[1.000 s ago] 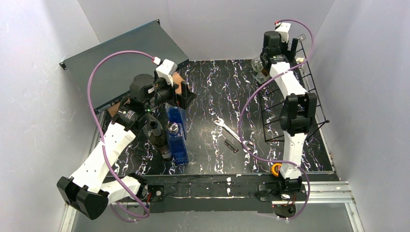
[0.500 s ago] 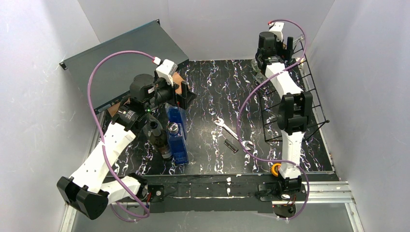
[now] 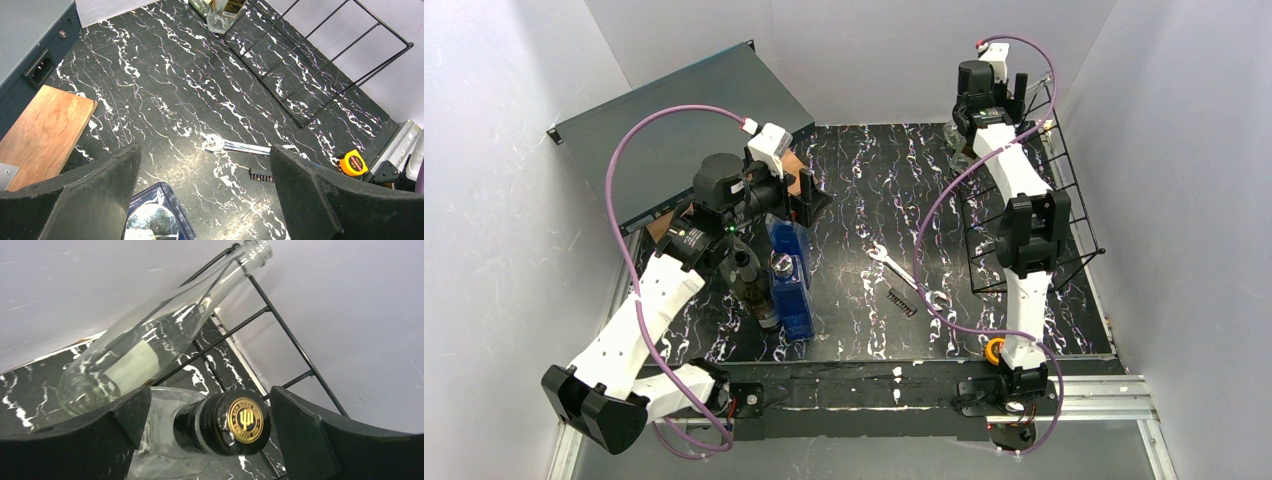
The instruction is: Put the wine bottle on the wine rack
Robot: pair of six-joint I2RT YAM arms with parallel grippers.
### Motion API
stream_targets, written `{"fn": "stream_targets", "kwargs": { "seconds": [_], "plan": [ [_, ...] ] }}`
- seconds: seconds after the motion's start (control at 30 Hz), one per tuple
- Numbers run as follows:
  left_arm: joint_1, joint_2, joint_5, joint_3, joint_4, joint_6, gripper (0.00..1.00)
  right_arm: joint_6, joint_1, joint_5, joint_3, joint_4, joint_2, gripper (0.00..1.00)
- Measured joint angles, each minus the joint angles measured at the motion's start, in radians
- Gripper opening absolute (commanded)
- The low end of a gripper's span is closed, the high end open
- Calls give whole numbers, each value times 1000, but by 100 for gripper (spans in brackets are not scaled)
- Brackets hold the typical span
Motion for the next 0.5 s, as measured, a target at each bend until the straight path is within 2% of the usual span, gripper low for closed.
{"fn": "stream_targets", "kwargs": {
  "seconds": [0.5],
  "plan": [
    [-1,0,0,0,0,0,99,1,46,-83,132,-148,53,98]
  ]
}}
